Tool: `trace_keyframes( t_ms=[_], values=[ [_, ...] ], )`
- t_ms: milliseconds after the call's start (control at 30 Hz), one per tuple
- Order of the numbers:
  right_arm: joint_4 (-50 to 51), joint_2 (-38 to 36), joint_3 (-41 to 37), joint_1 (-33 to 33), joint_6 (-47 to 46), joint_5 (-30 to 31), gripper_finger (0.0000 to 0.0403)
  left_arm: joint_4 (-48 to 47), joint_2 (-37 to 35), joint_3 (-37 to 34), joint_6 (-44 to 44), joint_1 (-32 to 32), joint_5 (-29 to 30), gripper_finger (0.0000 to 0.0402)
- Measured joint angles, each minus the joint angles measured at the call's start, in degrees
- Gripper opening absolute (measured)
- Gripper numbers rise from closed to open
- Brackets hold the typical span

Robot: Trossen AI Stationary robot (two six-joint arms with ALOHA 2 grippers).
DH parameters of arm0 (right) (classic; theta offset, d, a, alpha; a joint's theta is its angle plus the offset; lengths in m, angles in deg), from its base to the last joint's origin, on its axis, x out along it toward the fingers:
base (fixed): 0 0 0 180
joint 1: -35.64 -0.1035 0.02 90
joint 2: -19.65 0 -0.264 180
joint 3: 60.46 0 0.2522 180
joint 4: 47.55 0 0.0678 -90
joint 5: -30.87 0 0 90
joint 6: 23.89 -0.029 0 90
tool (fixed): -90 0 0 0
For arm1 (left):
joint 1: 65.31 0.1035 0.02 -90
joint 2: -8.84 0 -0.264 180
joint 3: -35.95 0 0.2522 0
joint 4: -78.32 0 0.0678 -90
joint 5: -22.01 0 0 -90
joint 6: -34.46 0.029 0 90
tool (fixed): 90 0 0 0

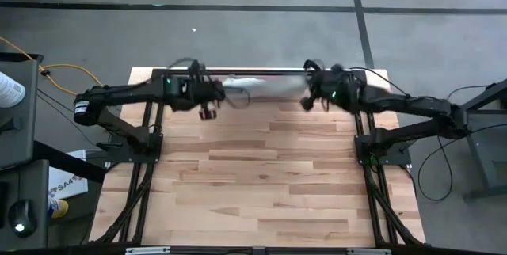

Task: Fold microfiber towels
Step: Fold the grey towel

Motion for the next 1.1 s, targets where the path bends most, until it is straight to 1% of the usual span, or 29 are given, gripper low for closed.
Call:
trace_keyframes(
  t_ms=[100, 167, 267, 400, 500, 700, 867, 1100],
  values=[
    [1.51, -0.56, -2.47, -5.83, -4.71, -0.38, 0.0004, -0.87, 0.0, -3.49, -3.07, -5.5, -3.17, 0.0],
    [1.48, -0.76, -3.39, -9.39, -7.62, 0.55, 0.0004, -0.2, 0.0, -5.51, -4.45, -8.5, -5.18, 0.0],
    [2.35, -0.63, -4.59, -14.01, -11.41, 2.23, 0.0004, 0.28, 0.0, -8.46, -7.69, -12.12, -6.45, 0.0],
    [5.78, -0.62, -5.19, -18.35, -17.45, 2.42, 0.0004, 0.35, 0.0, -11.96, -13.53, -15.14, -8.46, 0.0],
    [7.6, -0.17, -6.41, -21.0, -21.55, 2.33, 0.0004, 1.77, 0.0, -14.62, -16.25, -16.74, -9.99, 0.0],
    [6.97, -0.17, -11.47, -25.43, -29.36, 0.76, 0.0004, 8.24, 0.0, -19.76, -18.37, -18.89, -14.86, 0.0],
    [-0.33, -0.18, -17.3, -29.25, -33.68, -1.04, 0.0004, 13.31, 0.02, -22.83, -19.51, -20.01, -17.27, 0.0],
    [-14.28, 1.57, -24.74, -34.13, -37.34, -1.06, 0.0004, 21.71, 0.02, -26.78, -21.12, -19.97, -24.9, 0.0]
  ],
)
